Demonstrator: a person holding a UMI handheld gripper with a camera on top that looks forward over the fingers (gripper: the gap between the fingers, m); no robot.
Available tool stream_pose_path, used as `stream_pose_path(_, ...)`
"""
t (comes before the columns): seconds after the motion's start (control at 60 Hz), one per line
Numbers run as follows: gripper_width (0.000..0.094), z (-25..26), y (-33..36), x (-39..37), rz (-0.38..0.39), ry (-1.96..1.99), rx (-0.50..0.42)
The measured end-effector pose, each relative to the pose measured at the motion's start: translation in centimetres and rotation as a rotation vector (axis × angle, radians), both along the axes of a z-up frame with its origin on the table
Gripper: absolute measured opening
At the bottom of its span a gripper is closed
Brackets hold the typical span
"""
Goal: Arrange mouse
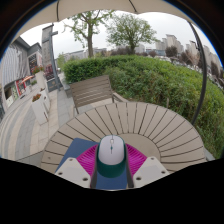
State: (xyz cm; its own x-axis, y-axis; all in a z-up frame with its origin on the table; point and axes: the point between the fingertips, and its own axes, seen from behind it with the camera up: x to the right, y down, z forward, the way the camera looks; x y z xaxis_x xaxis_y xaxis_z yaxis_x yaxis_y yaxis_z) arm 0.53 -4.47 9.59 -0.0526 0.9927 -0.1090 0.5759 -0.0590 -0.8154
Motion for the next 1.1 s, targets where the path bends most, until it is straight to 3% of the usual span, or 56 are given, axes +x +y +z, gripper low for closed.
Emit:
stream_pose_path(0.183,0.042,-8.1,-7.3,-0.3,0.024,-0.086,0.056)
stream_pose_path(0.283,0.0475,-10.6,-8.4,0.2,0.006,-0.109,0.076)
stream_pose_path(0.35,0.0588,-10.3,-8.6,0.3,-0.01,-0.109,0.095)
stream_pose_path(0.4,0.0865,-9.6,-8.5,0.8,-0.038,-0.123,0.091)
stream_pose_path(0.45,0.0823,-8.0,-8.1,1.4,-0.078,-0.133,0.085)
stream_pose_path(0.567,0.0851,-3.2,-7.5,5.8,-0.159,-0.217,0.101)
stream_pose_path(0.817,0.0852,6.2,-7.7,18.1,-0.194,-0.324,0.151)
stream_pose_path(1.1,0.0854,8.7,-5.8,21.1,-0.266,-0.277,0.185)
